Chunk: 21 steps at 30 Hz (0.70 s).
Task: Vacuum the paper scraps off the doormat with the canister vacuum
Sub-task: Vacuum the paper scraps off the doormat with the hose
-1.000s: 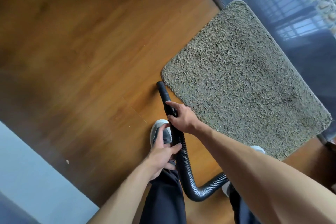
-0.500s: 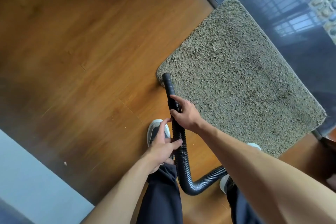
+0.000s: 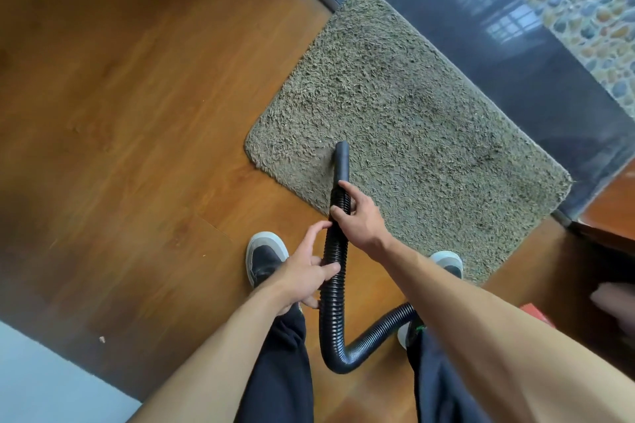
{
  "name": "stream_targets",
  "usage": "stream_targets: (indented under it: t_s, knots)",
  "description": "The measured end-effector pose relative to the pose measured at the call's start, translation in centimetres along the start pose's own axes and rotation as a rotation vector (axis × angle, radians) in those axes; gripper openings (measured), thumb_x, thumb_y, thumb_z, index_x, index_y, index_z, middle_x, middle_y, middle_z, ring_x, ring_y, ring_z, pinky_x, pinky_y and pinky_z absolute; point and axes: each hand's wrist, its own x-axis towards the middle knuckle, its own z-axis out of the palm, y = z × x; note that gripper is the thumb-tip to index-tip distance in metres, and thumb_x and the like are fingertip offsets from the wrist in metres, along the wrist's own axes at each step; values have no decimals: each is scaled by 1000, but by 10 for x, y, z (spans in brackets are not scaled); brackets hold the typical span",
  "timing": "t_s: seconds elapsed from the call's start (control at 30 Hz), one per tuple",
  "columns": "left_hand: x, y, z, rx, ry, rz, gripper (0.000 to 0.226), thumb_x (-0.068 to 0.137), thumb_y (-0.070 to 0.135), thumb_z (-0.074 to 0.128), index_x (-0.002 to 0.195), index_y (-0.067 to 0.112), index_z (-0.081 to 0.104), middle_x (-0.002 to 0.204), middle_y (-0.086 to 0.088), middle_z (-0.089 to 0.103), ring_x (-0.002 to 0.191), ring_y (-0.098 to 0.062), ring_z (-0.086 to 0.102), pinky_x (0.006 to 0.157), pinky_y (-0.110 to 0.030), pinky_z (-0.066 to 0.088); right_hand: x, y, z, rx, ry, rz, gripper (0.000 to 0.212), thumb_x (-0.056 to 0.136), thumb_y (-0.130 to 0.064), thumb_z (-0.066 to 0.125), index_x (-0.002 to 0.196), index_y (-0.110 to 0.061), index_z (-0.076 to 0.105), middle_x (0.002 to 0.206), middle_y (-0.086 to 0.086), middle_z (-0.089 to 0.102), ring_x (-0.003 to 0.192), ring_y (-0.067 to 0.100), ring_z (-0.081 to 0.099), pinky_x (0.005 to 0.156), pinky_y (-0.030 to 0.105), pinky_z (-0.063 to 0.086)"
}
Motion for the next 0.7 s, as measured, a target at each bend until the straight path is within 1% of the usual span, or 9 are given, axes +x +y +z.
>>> stream_targets:
  t_s: [0.07, 0.13, 0.2, 0.3, 0.37, 0.43, 0.57, 0.7]
  knots:
    - [5, 8, 13, 50, 1, 4, 64, 98, 15, 56, 135, 58, 27, 84, 2, 68, 73, -12, 61, 51, -31, 53, -2, 9, -12, 38, 20, 16, 60, 85, -26, 60, 144, -25, 46, 118, 8, 66, 103, 26, 65, 93, 47, 54]
    - [11, 14, 26, 93, 4, 11, 65, 98, 15, 56, 134, 60, 27, 85, 2, 69, 78, -13, 64, 58, -37, 59, -3, 18, -24, 68, 44, 32, 62, 84, -28, 59, 144, -25, 45, 120, 9, 66, 105, 26, 65, 94, 47, 53]
    - [14, 20, 37, 117, 10, 17, 65, 98, 14, 56, 132, 62, 27, 89, -2, 71, 81, -15, 65, 64, -42, 60, -1, 24, -36, 75, 49, 34, 60, 88, -24, 59, 145, -24, 44, 120, 9, 66, 105, 25, 64, 95, 45, 52]
    - [19, 32, 50, 156, 46, 44, 64, 99, 14, 56, 130, 62, 27, 102, -9, 72, 83, -15, 66, 65, -41, 61, 11, 27, -51, 79, 52, -1, 60, 89, -22, 61, 146, -21, 44, 121, 11, 67, 103, 21, 63, 98, 42, 50]
    - [23, 39, 53, 174, 76, 62, 63, 99, 14, 56, 130, 61, 28, 102, -9, 72, 82, -14, 66, 65, -41, 60, 19, 26, -58, 85, 47, -23, 61, 87, -22, 62, 146, -19, 45, 122, 12, 66, 103, 20, 62, 100, 42, 49]
    - [27, 42, 53, 187, 89, 61, 64, 98, 12, 57, 128, 61, 28, 99, -9, 73, 81, -14, 66, 64, -43, 60, 24, 26, -60, 67, 29, -24, 61, 88, -22, 62, 146, -19, 44, 125, 11, 65, 109, 23, 63, 101, 40, 48]
    - [24, 39, 58, 188, 105, 47, 65, 97, 12, 57, 130, 60, 28, 99, -11, 73, 81, -15, 66, 57, -34, 58, 22, 32, -59, 60, 0, -31, 61, 88, -25, 61, 146, -26, 43, 122, 11, 65, 110, 27, 63, 100, 42, 48]
    - [20, 34, 66, 141, 152, 42, 65, 97, 13, 59, 132, 57, 27, 91, -6, 73, 77, -12, 66, 54, -31, 56, 19, 26, -61, 31, -71, -69, 60, 90, -20, 60, 148, -21, 42, 126, 10, 65, 113, 27, 61, 102, 38, 47]
